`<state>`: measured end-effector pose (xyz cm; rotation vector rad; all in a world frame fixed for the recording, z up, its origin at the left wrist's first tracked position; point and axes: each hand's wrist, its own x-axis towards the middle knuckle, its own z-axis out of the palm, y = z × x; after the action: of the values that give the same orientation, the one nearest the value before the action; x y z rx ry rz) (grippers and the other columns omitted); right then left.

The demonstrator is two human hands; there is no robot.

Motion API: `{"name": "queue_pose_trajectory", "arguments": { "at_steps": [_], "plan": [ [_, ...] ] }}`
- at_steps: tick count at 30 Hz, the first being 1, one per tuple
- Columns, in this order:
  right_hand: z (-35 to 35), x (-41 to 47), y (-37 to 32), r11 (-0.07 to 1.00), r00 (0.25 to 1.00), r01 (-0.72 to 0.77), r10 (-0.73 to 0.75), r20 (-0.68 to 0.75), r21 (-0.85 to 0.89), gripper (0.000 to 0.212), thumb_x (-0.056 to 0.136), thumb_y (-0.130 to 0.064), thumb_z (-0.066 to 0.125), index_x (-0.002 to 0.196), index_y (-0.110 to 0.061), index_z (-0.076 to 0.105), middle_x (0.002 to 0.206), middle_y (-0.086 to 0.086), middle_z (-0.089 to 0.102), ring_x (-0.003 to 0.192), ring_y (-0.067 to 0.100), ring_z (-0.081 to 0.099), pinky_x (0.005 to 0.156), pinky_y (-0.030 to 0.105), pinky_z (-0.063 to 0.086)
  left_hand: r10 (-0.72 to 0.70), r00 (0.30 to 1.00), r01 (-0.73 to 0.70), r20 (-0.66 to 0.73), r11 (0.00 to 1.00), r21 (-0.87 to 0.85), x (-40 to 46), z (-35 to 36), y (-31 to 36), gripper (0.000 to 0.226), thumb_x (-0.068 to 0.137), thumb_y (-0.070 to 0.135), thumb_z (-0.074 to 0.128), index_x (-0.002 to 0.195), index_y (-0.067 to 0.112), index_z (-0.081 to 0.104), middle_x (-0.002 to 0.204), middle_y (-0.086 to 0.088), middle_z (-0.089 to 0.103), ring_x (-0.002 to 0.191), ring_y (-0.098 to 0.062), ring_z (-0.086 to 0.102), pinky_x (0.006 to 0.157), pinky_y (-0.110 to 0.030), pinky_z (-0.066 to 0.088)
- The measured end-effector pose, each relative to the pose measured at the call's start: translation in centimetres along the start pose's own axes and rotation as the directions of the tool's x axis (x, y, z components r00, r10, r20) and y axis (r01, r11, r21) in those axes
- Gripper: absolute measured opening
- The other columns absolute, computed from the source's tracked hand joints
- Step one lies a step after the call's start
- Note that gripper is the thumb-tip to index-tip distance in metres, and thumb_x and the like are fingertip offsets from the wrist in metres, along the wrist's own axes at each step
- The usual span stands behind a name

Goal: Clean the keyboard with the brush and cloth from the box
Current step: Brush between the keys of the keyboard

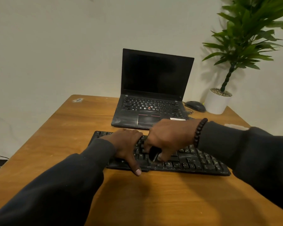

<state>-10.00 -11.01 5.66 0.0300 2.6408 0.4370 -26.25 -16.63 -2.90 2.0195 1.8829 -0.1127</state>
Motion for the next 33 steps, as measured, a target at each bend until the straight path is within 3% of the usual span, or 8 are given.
{"name": "queue_pose_trajectory", "arguments": {
  "at_steps": [6, 11, 13, 17, 23, 28, 31, 33],
  "plan": [
    [0.3, 1.4, 2.0, 0.982, 0.984, -0.174, 0.172, -0.045, -0.067, 0.031, 0.088, -0.037, 0.065, 0.112, -0.018, 0.06, 0.08, -0.007, 0.052, 0.076, 0.01, 0.053, 0.063, 0.021, 0.042, -0.014, 1.0, 0.014, 0.001, 1.0, 0.014, 0.2, -0.1, -0.1, 0.127, 0.039, 0.078, 0.082, 0.144, 0.026, 0.034, 0.146, 0.003, 0.045, 0.133, -0.022, 0.042, 0.113, -0.048, 0.036],
    [0.7, 0.1, -1.3, 0.997, 1.0, 0.002, -0.004, -0.017, -0.082, 0.032, 0.087, -0.037, 0.066, 0.111, -0.018, 0.06, 0.082, -0.004, 0.056, 0.077, 0.013, 0.057, 0.068, 0.023, 0.05, -0.012, 1.0, 0.012, 0.01, 1.0, 0.019, 0.5, 0.1, -0.4, 0.13, 0.036, 0.08, 0.08, 0.145, 0.026, 0.033, 0.15, 0.001, 0.042, 0.137, -0.024, 0.039, 0.115, -0.049, 0.033],
    [0.4, -0.6, -0.7, 1.0, 1.0, 0.016, -0.016, -0.019, -0.024, 0.033, 0.087, -0.04, 0.065, 0.113, -0.02, 0.06, 0.084, -0.006, 0.058, 0.077, 0.011, 0.057, 0.066, 0.02, 0.049, -0.005, 1.0, 0.005, 0.014, 1.0, 0.027, 0.6, 0.1, -0.4, 0.129, 0.037, 0.08, 0.08, 0.144, 0.025, 0.034, 0.149, 0.001, 0.043, 0.136, -0.024, 0.039, 0.115, -0.049, 0.033],
    [0.6, 0.0, 1.0, 0.99, 0.988, -0.139, 0.138, -0.068, -0.006, 0.033, 0.087, -0.04, 0.065, 0.113, -0.021, 0.059, 0.08, -0.008, 0.054, 0.075, 0.009, 0.056, 0.06, 0.017, 0.044, -0.006, 1.0, 0.006, 0.007, 1.0, 0.022, 0.5, -0.1, -0.3, 0.126, 0.037, 0.08, 0.081, 0.141, 0.026, 0.036, 0.144, 0.002, 0.047, 0.132, -0.022, 0.043, 0.113, -0.048, 0.036],
    [0.2, -0.5, -1.6, 0.993, 0.996, 0.08, -0.075, -0.055, 0.089, 0.029, 0.086, -0.041, 0.066, 0.109, -0.024, 0.062, 0.078, -0.008, 0.055, 0.071, 0.007, 0.054, 0.063, 0.021, 0.05, -0.003, 1.0, 0.003, 0.018, 1.0, 0.014, 0.5, 0.0, -0.3, 0.126, 0.038, 0.078, 0.082, 0.143, 0.026, 0.036, 0.148, 0.002, 0.044, 0.136, -0.024, 0.039, 0.115, -0.048, 0.033],
    [0.4, 0.2, -0.5, 0.995, 0.988, -0.055, 0.066, -0.142, 0.08, 0.035, 0.087, -0.045, 0.063, 0.114, -0.022, 0.061, 0.077, -0.009, 0.057, 0.068, 0.005, 0.054, 0.052, 0.014, 0.04, -0.007, 1.0, 0.007, 0.015, 1.0, 0.002, 0.5, -0.1, -0.2, 0.121, 0.036, 0.079, 0.081, 0.137, 0.029, 0.04, 0.143, 0.004, 0.048, 0.132, -0.023, 0.044, 0.112, -0.048, 0.038],
    [1.0, -0.2, -1.0, 0.993, 0.996, -0.062, 0.068, -0.057, 0.096, 0.034, 0.087, -0.042, 0.064, 0.114, -0.02, 0.061, 0.081, -0.007, 0.059, 0.072, 0.007, 0.056, 0.059, 0.017, 0.049, -0.014, 1.0, 0.014, 0.019, 1.0, 0.028, 0.6, 0.0, -0.4, 0.129, 0.034, 0.083, 0.078, 0.142, 0.028, 0.035, 0.148, 0.003, 0.044, 0.136, -0.024, 0.041, 0.113, -0.05, 0.035],
    [1.0, -1.2, -0.7, 0.996, 0.997, -0.062, 0.06, 0.041, 0.057, 0.033, 0.087, -0.04, 0.066, 0.112, -0.019, 0.061, 0.076, -0.009, 0.051, 0.068, 0.007, 0.052, 0.058, 0.014, 0.045, -0.023, 0.999, 0.022, 0.033, 0.999, 0.045, 0.7, -0.1, -0.4, 0.134, 0.036, 0.082, 0.079, 0.147, 0.025, 0.029, 0.149, 0.001, 0.042, 0.136, -0.024, 0.039, 0.114, -0.05, 0.034]
  ]
}}
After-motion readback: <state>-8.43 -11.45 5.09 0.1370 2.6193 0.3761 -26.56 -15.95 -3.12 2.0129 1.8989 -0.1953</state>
